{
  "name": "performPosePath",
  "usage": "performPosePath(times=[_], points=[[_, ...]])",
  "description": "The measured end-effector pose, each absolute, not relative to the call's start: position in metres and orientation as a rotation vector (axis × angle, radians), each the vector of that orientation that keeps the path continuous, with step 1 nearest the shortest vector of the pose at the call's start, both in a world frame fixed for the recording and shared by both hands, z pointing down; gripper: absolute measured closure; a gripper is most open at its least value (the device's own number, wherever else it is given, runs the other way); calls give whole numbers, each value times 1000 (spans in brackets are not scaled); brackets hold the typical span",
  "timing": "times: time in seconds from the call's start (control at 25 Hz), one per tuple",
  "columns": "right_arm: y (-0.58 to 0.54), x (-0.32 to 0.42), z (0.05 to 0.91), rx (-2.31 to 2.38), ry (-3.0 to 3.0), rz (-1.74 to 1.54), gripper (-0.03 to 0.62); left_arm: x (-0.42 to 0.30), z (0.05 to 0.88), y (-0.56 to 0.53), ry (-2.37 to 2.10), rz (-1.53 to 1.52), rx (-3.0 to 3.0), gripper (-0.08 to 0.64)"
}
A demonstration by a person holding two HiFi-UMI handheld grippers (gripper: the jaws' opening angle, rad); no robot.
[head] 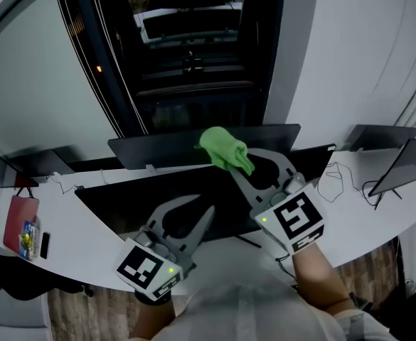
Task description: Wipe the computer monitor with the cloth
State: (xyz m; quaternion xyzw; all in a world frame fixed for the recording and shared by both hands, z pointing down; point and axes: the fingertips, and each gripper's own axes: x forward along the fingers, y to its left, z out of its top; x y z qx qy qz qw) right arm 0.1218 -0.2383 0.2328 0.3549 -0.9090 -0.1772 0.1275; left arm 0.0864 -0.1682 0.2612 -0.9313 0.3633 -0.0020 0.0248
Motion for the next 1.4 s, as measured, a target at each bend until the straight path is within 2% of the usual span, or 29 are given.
performPosePath(times=[1.4], points=[[-262, 239, 234, 1146, -2563, -497, 520, 179, 263, -175, 1091, -55, -2890, 486]])
